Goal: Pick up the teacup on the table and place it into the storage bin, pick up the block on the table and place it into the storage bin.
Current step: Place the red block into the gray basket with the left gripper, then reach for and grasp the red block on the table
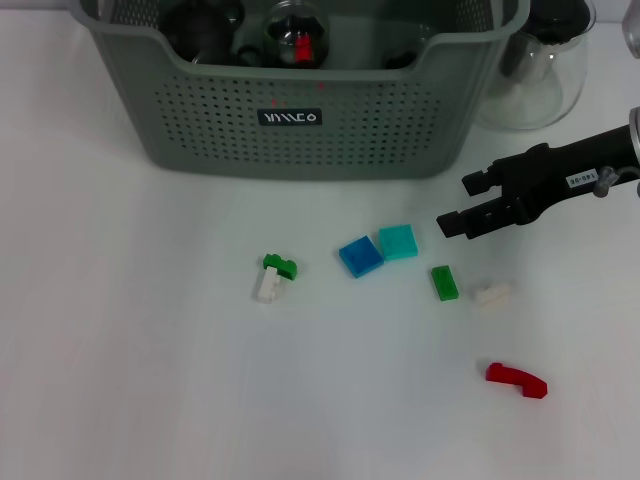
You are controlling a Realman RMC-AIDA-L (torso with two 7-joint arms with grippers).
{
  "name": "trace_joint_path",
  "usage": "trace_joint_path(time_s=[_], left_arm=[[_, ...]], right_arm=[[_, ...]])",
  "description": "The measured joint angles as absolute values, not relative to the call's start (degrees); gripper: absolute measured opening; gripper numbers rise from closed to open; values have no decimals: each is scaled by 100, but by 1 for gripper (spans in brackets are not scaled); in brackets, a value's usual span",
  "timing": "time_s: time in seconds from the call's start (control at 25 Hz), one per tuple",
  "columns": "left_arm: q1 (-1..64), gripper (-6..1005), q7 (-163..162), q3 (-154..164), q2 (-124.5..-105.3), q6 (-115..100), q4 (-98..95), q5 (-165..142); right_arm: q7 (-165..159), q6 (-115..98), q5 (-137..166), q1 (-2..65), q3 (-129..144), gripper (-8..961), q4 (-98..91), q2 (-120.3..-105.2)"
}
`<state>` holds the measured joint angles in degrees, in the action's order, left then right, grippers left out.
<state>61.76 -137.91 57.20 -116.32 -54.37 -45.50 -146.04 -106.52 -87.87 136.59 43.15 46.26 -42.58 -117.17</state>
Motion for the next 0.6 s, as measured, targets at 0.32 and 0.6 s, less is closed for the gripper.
trace_joint_path(time_s=[0.32,0.6], left_arm=[[4713,750,-11966,4932,-11934,-7832,-6669,-11714],[3854,878,-10716,4013,-12126,-10975,-6939,-10942]], right_arm=[[-10516,-9079,13642,4300,4613,903,-4304,-11592],[-10457,-9776,13746,4337,4674,903,-4400,-11393]])
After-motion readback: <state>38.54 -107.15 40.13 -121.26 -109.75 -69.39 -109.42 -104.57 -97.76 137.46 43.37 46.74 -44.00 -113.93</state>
